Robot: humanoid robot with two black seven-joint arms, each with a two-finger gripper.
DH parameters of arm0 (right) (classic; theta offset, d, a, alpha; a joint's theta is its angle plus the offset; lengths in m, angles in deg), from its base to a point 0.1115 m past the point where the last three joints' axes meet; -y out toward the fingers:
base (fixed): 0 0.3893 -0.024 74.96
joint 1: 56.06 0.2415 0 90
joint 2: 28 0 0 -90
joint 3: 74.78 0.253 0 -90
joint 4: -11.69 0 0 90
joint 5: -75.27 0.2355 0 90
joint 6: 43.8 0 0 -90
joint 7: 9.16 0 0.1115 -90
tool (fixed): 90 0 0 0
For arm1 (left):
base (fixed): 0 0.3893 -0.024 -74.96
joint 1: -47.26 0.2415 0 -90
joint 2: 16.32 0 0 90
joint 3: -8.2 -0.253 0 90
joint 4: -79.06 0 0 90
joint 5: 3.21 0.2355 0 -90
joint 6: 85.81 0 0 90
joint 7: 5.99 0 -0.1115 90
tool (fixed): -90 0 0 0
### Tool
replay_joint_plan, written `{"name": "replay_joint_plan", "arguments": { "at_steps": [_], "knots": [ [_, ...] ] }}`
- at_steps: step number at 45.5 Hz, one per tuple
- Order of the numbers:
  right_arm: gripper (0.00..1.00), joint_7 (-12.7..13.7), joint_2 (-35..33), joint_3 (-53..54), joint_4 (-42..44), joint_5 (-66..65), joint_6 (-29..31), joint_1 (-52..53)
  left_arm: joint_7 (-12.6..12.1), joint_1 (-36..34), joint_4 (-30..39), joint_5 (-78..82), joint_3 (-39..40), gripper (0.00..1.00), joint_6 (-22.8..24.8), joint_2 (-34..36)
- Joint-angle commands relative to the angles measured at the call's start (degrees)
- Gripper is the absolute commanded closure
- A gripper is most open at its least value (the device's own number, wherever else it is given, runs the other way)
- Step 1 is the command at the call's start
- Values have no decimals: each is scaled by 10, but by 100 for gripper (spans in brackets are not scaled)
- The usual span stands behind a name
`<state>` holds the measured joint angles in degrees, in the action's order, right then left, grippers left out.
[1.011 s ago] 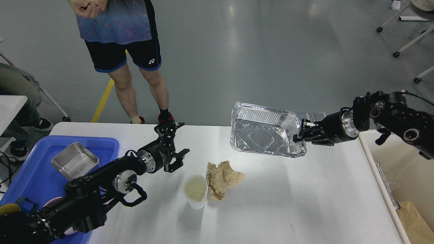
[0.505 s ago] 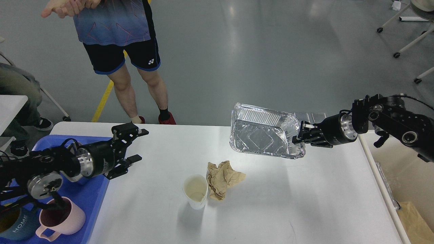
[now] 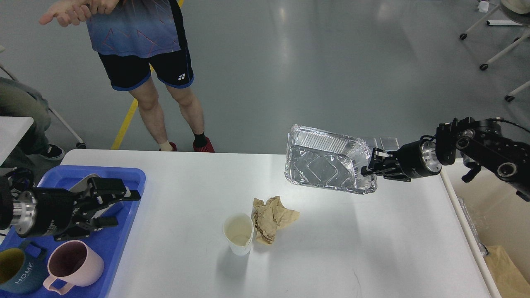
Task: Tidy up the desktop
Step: 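Hold the foil tray raised and move the left gripper into the blue tray, then reach the left gripper to the paper cup and grasp it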
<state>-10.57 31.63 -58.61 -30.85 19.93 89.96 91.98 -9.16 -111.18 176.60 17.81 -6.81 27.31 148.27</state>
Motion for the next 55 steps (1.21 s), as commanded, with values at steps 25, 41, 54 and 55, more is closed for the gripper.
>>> {"name": "replay_joint_plan", "arguments": {
  "at_steps": [25,41,54,55],
  "knots": [
    [100,0,1,4,-2,0,-2,-2,-23,-11,-42,20,-15,19,-56,-207],
    [100,-1,-3,10,-2,0,-2,-8,-30,-8,-147,19,-48,18,-58,-320],
    [100,-1,-4,10,-1,0,-2,-8,-30,7,-168,20,-48,18,-67,-352],
    [100,-1,-4,10,-2,0,-2,-8,-29,10,-169,19,-48,18,-68,-354]
  ]
}}
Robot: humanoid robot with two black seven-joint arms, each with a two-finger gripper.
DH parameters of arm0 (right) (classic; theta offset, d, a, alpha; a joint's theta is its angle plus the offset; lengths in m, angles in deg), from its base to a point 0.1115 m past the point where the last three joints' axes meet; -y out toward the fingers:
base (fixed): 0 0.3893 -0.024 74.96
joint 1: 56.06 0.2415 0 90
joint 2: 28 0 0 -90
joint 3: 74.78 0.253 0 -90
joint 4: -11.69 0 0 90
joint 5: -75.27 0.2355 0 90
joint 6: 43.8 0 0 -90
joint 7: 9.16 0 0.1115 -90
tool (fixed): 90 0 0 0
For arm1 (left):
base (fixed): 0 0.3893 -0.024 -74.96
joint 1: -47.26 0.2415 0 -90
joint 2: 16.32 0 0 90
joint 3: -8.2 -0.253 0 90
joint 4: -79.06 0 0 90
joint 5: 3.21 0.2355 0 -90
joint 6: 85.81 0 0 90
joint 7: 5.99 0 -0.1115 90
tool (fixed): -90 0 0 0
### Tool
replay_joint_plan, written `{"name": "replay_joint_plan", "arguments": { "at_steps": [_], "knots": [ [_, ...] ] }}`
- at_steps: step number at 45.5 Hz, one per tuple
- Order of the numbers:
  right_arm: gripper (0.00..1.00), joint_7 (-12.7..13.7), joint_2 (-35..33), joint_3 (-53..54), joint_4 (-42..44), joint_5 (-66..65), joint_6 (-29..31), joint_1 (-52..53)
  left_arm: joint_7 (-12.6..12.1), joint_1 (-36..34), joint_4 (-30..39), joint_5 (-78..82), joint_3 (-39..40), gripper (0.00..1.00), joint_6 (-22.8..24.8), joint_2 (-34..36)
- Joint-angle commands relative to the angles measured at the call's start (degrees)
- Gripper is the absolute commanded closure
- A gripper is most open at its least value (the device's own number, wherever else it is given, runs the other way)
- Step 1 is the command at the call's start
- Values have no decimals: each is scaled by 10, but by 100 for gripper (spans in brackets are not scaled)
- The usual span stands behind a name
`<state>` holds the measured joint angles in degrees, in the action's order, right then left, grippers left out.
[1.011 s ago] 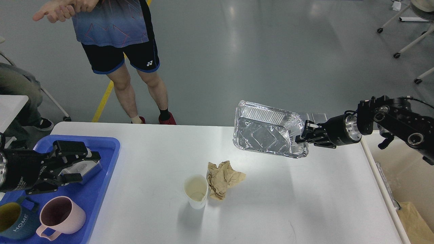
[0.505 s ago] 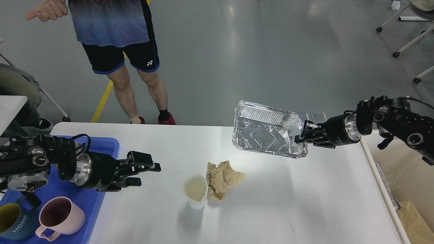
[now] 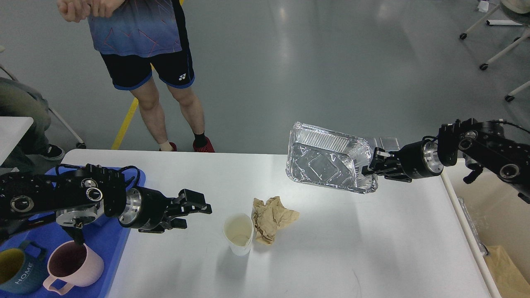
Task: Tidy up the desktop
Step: 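Reach the left gripper to the paper cup and grasp it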
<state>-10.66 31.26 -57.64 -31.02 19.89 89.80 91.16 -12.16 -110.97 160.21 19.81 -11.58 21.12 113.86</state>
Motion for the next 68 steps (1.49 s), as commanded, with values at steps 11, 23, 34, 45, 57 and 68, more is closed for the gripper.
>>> {"name": "replay_joint_plan", "arguments": {
  "at_steps": [11,23,34,45,57,68],
  "knots": [
    [100,0,0,0,-1,0,1,0,2,28,-34,-1,0,18,-8,-41],
    [100,0,0,0,-1,0,0,0,3,26,-36,-1,2,18,-14,-67],
    [100,-1,-7,0,-2,0,1,-5,2,43,-60,-1,1,18,-20,-91],
    [100,-1,-8,0,-4,0,1,-11,2,56,-78,-1,1,18,-29,-114],
    [100,-1,-8,0,-4,0,-2,-12,5,64,-95,0,0,35,-55,-135],
    [100,-1,-13,0,-5,0,-3,-18,11,72,-113,-1,1,64,-66,-149]
  ]
}}
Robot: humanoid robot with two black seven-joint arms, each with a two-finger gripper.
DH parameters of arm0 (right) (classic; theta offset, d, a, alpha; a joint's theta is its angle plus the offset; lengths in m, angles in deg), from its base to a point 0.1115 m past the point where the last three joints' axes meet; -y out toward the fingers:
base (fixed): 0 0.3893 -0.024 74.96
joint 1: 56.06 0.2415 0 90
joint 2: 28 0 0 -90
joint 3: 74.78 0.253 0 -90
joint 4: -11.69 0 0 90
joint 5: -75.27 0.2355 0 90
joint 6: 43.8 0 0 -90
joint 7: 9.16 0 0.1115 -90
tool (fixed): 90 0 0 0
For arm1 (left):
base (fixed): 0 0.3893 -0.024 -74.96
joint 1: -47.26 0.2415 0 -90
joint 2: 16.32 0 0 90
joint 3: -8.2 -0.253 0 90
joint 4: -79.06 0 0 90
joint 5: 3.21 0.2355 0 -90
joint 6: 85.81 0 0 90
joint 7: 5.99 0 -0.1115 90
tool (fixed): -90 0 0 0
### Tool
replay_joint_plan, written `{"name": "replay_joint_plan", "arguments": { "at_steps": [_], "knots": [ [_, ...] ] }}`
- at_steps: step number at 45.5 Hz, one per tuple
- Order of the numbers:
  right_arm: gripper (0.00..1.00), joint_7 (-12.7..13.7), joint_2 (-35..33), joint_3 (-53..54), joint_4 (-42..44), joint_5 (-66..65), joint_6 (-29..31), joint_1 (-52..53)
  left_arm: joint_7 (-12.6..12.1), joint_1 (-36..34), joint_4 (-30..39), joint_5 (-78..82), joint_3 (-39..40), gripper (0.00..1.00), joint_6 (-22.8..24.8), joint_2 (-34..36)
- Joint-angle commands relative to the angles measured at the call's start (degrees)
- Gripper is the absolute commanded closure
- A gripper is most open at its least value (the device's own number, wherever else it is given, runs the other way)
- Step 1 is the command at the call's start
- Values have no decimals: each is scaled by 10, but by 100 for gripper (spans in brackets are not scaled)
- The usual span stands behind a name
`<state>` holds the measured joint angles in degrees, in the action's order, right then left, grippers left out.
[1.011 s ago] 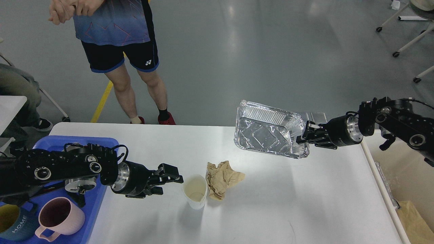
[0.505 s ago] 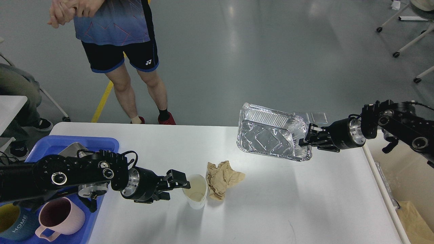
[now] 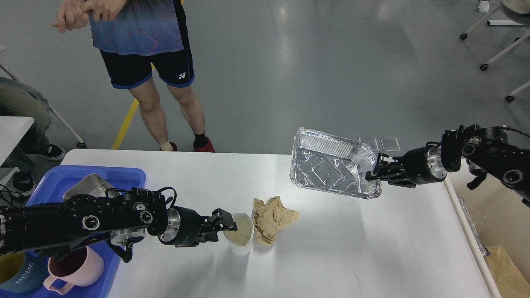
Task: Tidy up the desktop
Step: 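Reach the left gripper to the paper cup and grasp it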
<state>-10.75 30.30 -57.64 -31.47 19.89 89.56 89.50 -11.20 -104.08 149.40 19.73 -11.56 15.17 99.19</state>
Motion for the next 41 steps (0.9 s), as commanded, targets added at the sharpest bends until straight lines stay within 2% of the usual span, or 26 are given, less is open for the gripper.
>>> {"name": "replay_joint_plan", "arguments": {
  "at_steps": [1,4,6,13,19,27,34,41],
  "knots": [
    [100,0,-5,0,-2,0,0,-1,1,4,-5,0,2,67,-6,-2],
    [100,0,-6,0,-2,0,0,-1,1,7,-6,0,3,71,-7,-2],
    [100,0,-6,0,-2,0,0,-1,0,9,-5,0,3,78,-7,-2],
    [100,0,-6,0,-2,0,0,-1,-1,7,-2,0,6,86,-5,2],
    [100,0,-6,0,-2,0,-1,-1,-7,4,6,1,7,98,-1,12],
    [100,0,-6,0,-1,0,-2,-1,-9,-2,56,3,7,100,3,62],
    [100,0,-6,0,-2,0,-3,-1,-11,-25,155,4,4,100,7,170],
    [100,0,-6,0,-2,0,-4,-2,-17,-90,231,4,7,100,68,308]
  ]
}}
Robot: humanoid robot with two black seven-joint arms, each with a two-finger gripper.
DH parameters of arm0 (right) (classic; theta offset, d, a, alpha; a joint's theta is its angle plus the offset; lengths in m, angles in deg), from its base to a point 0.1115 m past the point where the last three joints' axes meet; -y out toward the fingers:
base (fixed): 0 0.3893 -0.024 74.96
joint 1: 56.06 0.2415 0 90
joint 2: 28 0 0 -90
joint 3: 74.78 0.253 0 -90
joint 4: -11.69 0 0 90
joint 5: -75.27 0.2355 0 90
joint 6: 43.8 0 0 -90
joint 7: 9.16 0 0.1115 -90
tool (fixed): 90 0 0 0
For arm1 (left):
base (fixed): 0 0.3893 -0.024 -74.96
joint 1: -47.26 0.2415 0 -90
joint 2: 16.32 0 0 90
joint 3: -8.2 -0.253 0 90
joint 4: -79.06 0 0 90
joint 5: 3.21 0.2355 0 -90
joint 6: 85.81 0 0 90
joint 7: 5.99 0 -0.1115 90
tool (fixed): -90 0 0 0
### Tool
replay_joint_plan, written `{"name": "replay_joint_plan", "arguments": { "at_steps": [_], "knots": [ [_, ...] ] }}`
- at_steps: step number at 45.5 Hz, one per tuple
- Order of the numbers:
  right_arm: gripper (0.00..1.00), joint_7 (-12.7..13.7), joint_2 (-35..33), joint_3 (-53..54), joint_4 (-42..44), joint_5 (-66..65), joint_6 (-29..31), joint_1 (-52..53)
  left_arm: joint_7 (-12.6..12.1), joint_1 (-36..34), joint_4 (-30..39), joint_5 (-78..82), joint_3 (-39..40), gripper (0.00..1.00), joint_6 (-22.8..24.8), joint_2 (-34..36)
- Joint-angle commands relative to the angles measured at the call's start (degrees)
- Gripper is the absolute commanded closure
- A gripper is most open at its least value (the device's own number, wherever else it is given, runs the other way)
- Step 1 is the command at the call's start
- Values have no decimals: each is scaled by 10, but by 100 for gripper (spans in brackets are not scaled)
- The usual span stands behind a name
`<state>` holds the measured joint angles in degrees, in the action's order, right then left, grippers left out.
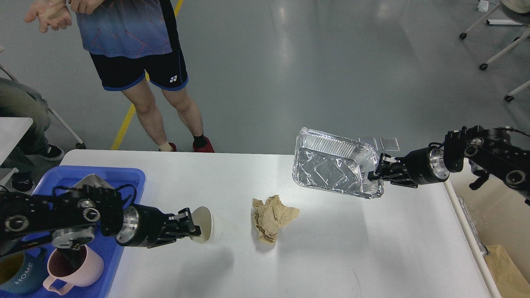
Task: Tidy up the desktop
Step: 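Lift the paper cup with the left gripper toward the foil tray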
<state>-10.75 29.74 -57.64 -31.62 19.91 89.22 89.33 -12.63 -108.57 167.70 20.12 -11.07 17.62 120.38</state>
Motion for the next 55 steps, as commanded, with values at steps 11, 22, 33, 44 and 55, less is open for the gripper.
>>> {"name": "replay_joint_plan", "arguments": {
  "at_steps": [11,22,33,44,55],
  "knots": [
    [100,-2,-1,0,1,0,0,-1,-5,-202,58,0,19,100,163,242],
    [100,-2,1,0,0,0,-5,-2,-20,-298,58,0,47,100,252,320],
    [100,-2,1,0,0,0,-5,-2,-27,-312,58,0,50,99,273,339],
    [100,-2,6,0,1,0,-7,-2,-22,-311,47,-2,68,99,206,237],
    [100,-2,6,0,1,0,-8,-1,-17,-280,18,-8,83,99,111,33]
  ]
}}
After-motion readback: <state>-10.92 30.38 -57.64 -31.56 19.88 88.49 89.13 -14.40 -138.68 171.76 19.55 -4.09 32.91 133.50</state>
